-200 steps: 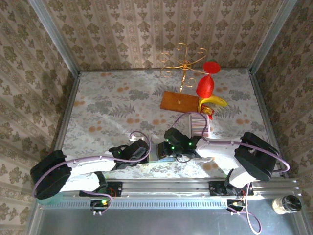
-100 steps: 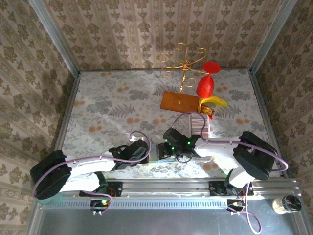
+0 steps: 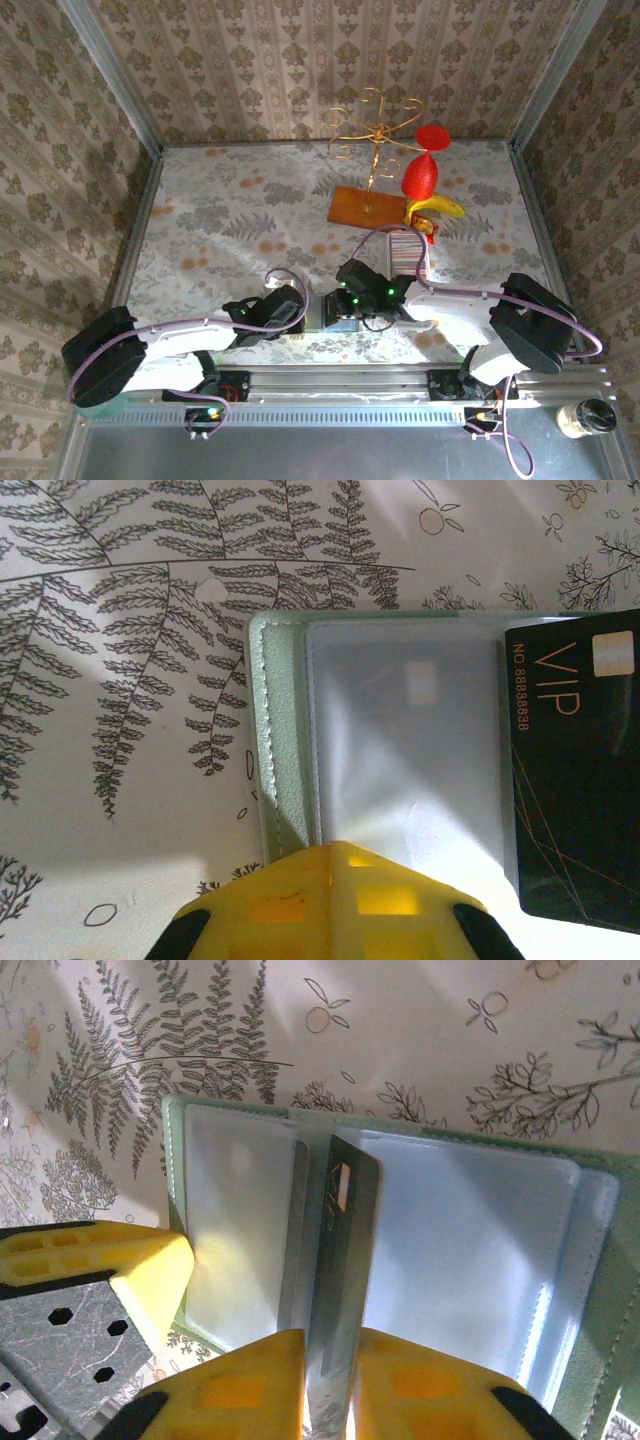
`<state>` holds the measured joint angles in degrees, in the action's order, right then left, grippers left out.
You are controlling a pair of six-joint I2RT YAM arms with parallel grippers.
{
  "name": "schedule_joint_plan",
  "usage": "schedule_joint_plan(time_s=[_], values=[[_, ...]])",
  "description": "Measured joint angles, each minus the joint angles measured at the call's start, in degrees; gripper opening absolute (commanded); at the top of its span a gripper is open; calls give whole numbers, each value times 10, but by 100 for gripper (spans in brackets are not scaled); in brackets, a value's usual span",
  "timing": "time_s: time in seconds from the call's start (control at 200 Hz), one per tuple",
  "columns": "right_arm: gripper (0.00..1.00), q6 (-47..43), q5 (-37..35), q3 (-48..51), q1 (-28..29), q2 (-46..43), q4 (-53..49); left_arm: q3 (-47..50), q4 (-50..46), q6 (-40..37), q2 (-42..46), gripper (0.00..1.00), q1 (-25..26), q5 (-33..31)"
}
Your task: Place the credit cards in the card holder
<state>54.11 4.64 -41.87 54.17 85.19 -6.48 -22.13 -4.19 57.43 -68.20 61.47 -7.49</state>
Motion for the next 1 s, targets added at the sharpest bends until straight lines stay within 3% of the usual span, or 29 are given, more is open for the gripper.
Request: schedule_joint_plan(time_s=[0.115, 0.665, 1.0], values=[[0, 2, -2, 7, 0, -3, 5, 0, 2, 0, -1, 0, 0, 0], [0, 82, -13, 115, 0, -42, 167, 0, 4, 5, -1, 0, 1, 0], [0, 99, -28, 125, 0, -75, 203, 0, 5, 8, -3, 0, 1, 0]])
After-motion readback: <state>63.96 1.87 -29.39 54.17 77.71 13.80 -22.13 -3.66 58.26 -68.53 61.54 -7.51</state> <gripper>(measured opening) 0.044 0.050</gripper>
